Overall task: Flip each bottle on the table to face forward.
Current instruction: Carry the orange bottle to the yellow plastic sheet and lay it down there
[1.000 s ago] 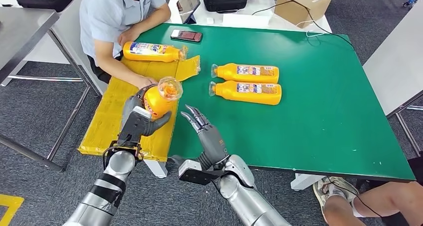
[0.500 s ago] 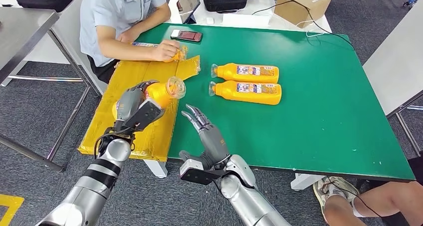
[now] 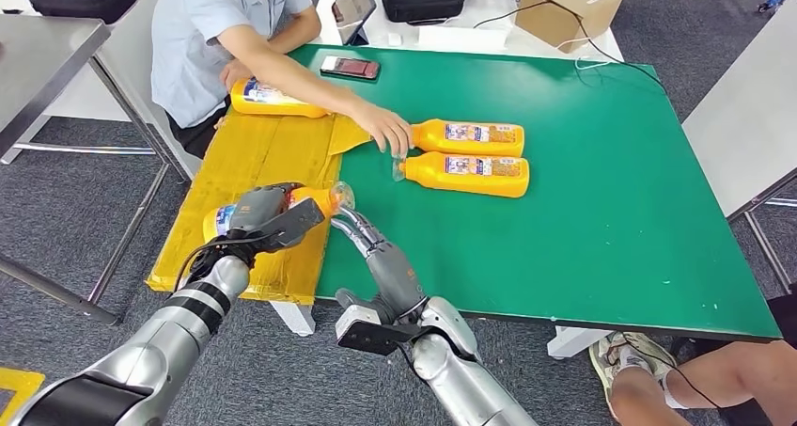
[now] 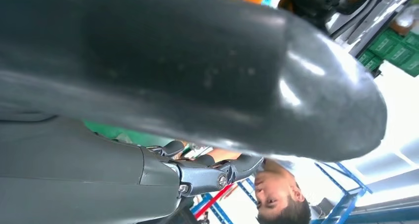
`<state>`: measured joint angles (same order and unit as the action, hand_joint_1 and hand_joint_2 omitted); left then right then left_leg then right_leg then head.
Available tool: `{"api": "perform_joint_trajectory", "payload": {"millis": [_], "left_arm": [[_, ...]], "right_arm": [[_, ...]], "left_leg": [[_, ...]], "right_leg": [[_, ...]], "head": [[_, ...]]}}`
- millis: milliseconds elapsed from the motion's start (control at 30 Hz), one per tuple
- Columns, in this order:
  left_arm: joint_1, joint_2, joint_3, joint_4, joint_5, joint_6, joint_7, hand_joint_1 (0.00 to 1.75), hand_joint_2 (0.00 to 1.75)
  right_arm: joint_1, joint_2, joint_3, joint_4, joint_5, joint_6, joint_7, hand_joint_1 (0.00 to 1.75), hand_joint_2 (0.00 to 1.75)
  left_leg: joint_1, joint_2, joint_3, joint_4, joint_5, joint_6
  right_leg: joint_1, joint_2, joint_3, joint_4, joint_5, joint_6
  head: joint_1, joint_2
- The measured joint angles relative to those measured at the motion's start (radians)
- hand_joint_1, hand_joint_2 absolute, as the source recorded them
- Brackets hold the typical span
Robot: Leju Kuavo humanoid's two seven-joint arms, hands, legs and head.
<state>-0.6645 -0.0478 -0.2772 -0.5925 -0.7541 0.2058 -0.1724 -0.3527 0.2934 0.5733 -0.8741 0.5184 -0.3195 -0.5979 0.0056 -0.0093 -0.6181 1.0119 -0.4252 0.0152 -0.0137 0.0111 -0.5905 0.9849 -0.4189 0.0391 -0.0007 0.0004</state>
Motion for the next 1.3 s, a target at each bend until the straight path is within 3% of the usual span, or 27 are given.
{"api": "perform_joint_trajectory", "payload": {"millis": [300, 433, 467, 733, 900, 1133, 1300], "left_arm": [[-0.044, -0.001, 0.001, 0.117, -0.054, -0.018, 0.014, 1.7, 1.75], [-0.053, -0.001, 0.002, 0.142, -0.057, -0.019, 0.014, 0.12, 1.75], [-0.053, -0.001, 0.003, 0.147, -0.054, -0.021, 0.012, 0.03, 1.75], [-0.025, -0.007, 0.027, 0.157, -0.004, -0.086, -0.11, 0.0, 1.75], [0.018, -0.029, 0.06, 0.108, 0.109, -0.132, -0.225, 0.0, 1.75], [0.062, -0.039, 0.086, 0.04, 0.153, -0.145, -0.255, 0.0, 1.75], [0.137, -0.052, 0.112, -0.103, 0.36, -0.16, -0.339, 0.0, 1.75]], "right_arm": [[0.006, 0.002, 0.012, -0.015, -0.024, 0.019, -0.005, 0.0, 0.0], [0.006, 0.002, 0.013, -0.014, -0.028, 0.018, -0.01, 0.0, 0.0], [0.006, 0.002, 0.013, -0.013, -0.029, 0.017, -0.01, 0.0, 0.0], [0.002, 0.002, 0.018, 0.006, -0.038, 0.013, -0.028, 0.0, 0.0], [0.002, 0.002, 0.018, 0.021, -0.038, 0.008, -0.038, 0.0, 0.0], [0.002, 0.002, 0.018, 0.036, -0.039, 0.003, -0.042, 0.0, 0.0], [0.003, 0.002, 0.018, 0.04, -0.048, -0.009, -0.051, 0.0, 0.0]], "left_leg": [[0.0, 0.002, 0.006, 0.0, 0.0, 0.0], [0.0, 0.002, 0.008, 0.0, 0.0, 0.0], [0.0, 0.002, 0.008, 0.0, 0.0, 0.0], [0.0, -0.001, 0.008, 0.0, 0.0, -0.001], [-0.001, -0.001, 0.007, 0.0, 0.0, -0.001], [-0.001, -0.001, 0.007, 0.0, 0.0, -0.001], [-0.001, 0.0, 0.004, 0.0, 0.0, -0.001]], "right_leg": [[0.0, 0.002, 0.005, 0.001, 0.0, 0.0], [0.001, 0.002, 0.006, 0.002, 0.0, 0.0], [0.001, 0.002, 0.006, 0.002, 0.0, 0.0], [0.0, 0.0, 0.007, 0.002, -0.001, -0.001], [-0.001, 0.0, 0.007, 0.002, -0.001, -0.001], [0.0, 0.0, 0.006, 0.002, -0.001, -0.001], [0.0, 0.001, 0.002, 0.002, -0.001, -0.001]], "head": [[0.0, 0.0], [0.0, 0.0], [0.0, 0.0], [0.0, 0.0], [0.0, 0.0], [0.0, 0.0], [0.0, 0.0]]}}
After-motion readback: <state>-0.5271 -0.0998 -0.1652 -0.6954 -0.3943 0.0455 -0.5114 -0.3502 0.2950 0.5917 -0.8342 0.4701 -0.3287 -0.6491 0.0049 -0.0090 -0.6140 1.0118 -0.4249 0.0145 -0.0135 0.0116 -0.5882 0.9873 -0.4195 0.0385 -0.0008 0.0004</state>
